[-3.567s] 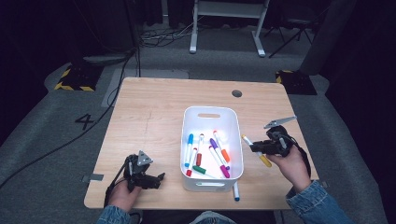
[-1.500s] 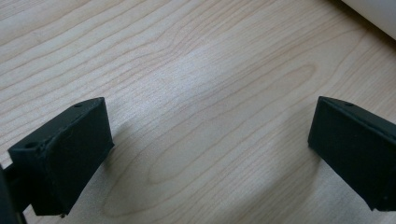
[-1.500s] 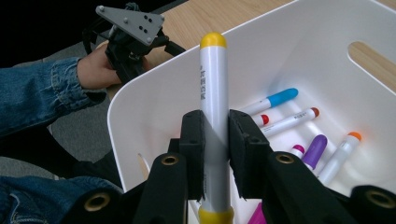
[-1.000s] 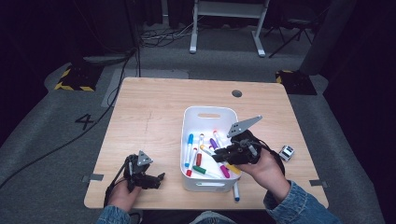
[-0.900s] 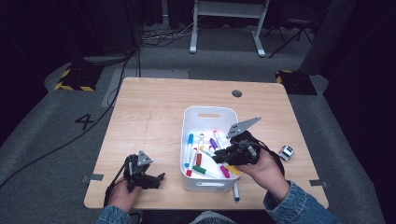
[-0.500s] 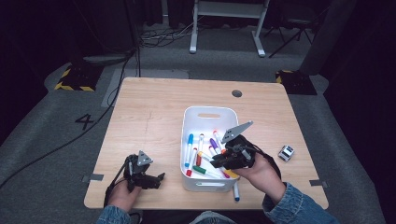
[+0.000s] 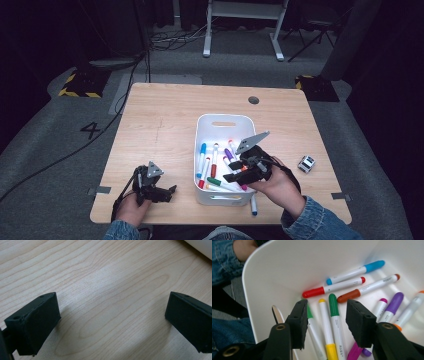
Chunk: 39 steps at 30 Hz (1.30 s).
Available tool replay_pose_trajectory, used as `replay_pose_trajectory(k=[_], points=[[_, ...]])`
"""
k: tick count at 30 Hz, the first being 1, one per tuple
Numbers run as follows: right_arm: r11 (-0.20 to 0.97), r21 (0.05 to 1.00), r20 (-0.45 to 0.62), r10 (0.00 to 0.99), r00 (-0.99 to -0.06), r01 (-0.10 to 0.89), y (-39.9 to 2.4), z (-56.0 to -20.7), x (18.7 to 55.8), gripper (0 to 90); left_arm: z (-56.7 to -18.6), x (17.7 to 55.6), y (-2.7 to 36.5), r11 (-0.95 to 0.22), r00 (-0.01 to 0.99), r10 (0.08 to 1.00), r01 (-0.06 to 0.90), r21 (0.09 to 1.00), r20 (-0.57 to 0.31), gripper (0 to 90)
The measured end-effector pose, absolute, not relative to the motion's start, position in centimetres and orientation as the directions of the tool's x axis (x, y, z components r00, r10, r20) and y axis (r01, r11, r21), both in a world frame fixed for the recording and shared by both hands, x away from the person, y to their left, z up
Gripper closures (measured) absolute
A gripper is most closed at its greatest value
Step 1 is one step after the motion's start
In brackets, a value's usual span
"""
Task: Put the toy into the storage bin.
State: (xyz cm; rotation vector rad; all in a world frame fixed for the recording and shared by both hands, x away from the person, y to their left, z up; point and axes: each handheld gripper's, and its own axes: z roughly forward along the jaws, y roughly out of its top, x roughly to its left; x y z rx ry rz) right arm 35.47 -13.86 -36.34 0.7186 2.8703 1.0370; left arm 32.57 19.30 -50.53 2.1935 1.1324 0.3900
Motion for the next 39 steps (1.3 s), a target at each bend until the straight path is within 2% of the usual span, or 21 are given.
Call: replay_pose_trajectory(k=[2, 12, 20, 39], points=[[0.643, 0.64, 0.141, 0.441, -0.886, 0.421, -14.9, -35.5, 35.6, 50.8, -50.5, 32.6, 19.3, -0.431, 0.586, 0.81, 0.623, 0.653, -0.025, 0.0], [0.566, 0.682, 0.135, 0.525, -0.84, 0.463, -18.9, -33.7, 36.0, 51.1, -50.5, 32.6, 19.3, -0.431, 0.586, 0.81, 0.623, 0.653, -0.025, 0.0], [0.513, 0.702, 0.133, 0.587, -0.799, 0.493, -22.1, -33.8, 36.7, 52.0, -50.5, 32.6, 19.3, -0.431, 0.587, 0.81, 0.622, 0.653, -0.025, 0.0], [0.51, 0.584, 0.144, 0.701, -0.698, 0.632, -24.7, -40.9, 39.5, 53.6, -50.5, 32.6, 19.3, -0.431, 0.587, 0.81, 0.622, 0.653, -0.025, 0.0]])
